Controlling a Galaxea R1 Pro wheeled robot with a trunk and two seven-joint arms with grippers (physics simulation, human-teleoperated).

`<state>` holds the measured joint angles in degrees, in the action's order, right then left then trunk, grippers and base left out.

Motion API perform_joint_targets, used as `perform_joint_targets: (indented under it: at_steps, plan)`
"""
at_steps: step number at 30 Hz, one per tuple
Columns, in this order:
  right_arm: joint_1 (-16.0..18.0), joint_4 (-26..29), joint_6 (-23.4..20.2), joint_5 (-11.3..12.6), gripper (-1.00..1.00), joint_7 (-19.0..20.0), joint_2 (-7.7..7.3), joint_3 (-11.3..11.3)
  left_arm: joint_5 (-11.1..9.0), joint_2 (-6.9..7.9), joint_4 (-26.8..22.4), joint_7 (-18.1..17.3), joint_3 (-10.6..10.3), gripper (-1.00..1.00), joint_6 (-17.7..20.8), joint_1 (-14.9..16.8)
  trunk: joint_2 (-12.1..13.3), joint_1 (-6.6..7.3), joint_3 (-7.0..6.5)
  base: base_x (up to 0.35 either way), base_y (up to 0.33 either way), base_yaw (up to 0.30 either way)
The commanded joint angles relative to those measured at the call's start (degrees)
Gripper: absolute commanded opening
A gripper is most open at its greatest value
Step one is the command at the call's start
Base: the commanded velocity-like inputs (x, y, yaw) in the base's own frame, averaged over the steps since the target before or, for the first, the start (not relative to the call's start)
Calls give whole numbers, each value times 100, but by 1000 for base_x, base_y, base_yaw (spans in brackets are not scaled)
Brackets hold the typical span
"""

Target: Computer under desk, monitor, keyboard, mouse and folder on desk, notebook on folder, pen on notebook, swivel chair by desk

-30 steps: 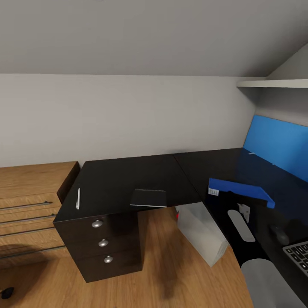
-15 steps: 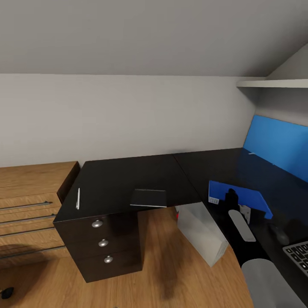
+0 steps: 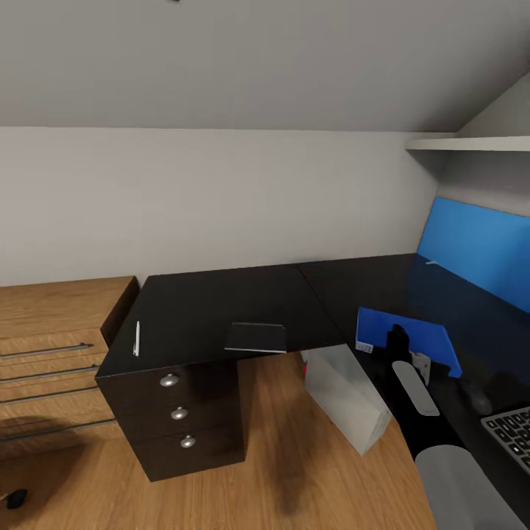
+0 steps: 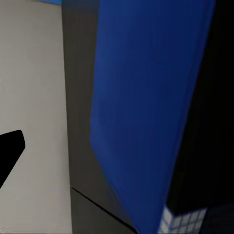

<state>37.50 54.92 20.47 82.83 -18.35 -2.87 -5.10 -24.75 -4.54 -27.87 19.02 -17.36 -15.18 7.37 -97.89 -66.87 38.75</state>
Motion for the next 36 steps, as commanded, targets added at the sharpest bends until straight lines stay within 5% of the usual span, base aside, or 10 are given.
perform_joint_targets:
  at_steps: [1, 24, 36]
  plan:
    - [3, 7, 36, 53, 100, -5, -3, 10, -54, 5, 1, 40, -48, 100, -29, 4, -3, 1, 6, -35, 0, 0]
    - [3, 27, 52, 34, 100, 48, 3, 33, -53, 6, 1, 31, -63, 100, -23, 6, -3, 1, 6, -57, -14, 0]
    - [-2, 55, 69, 36, 100, 264, 39, 44, -65, 6, 9, 57, -50, 100, -12, 6, 479, 265, -210, -3, -1, 0]
